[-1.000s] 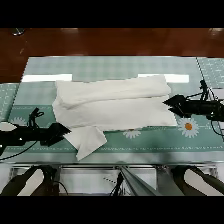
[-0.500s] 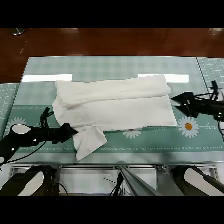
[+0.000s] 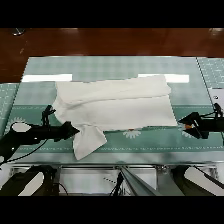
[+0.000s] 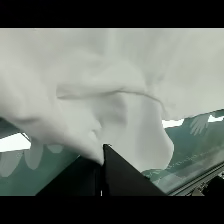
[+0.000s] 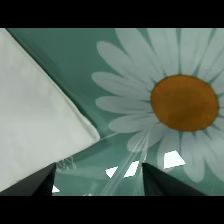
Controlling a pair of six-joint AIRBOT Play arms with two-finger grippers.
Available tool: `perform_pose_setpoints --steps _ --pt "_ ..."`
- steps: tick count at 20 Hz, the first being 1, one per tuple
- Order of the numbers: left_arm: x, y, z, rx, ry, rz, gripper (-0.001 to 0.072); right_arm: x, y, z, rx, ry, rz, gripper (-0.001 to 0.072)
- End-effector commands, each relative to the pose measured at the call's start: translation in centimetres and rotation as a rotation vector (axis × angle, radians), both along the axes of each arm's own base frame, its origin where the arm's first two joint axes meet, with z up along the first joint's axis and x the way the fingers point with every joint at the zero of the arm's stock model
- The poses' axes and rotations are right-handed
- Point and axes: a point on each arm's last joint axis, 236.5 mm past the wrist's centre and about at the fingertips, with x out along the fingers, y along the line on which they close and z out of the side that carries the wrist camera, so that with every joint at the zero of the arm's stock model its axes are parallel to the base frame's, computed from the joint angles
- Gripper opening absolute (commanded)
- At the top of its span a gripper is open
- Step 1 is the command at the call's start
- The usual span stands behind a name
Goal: Fold the shirts.
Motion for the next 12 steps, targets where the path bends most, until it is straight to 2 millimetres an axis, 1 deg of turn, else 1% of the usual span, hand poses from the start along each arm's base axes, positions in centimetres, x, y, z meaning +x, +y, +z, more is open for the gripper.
perform_pose_setpoints --steps 1,3,8,9,10,11,12 --pt "0.3 -0.1 0.3 -0.009 -0.008 0.004 0.0027 1.1 1.4 -1.0 0.032 -0.009 0.001 0.0620" --pt "0.3 -0.1 0.3 -0.009 -0.007 0.004 0.0028 3.0 1.8 -1.1 0.038 -0.044 -0.009 0.0620" --pt "0.3 -0.1 0.3 -0.009 -0.007 0.004 0.0028 6.6 3.9 -1.1 0.033 -0.079 0.081 0.0617" --pt "0.3 -0.1 0.3 -0.009 -0.008 0.004 0.0028 6.9 4.4 -1.3 0.032 -0.078 0.104 0.0515" --pt "0.4 -0.1 0.4 -0.008 -0.010 0.004 0.0028 7.0 5.0 -1.3 0.037 -0.078 0.138 0.0241" --pt "0.5 0.0 0.6 -0.009 -0.013 -0.002 0.0028 7.0 5.6 -1.1 0.045 -0.094 0.203 0.0026" --pt "0.8 0.2 1.3 -0.020 -0.024 -0.012 0.0028 7.0 5.7 -0.4 0.049 -0.111 0.251 0.0026"
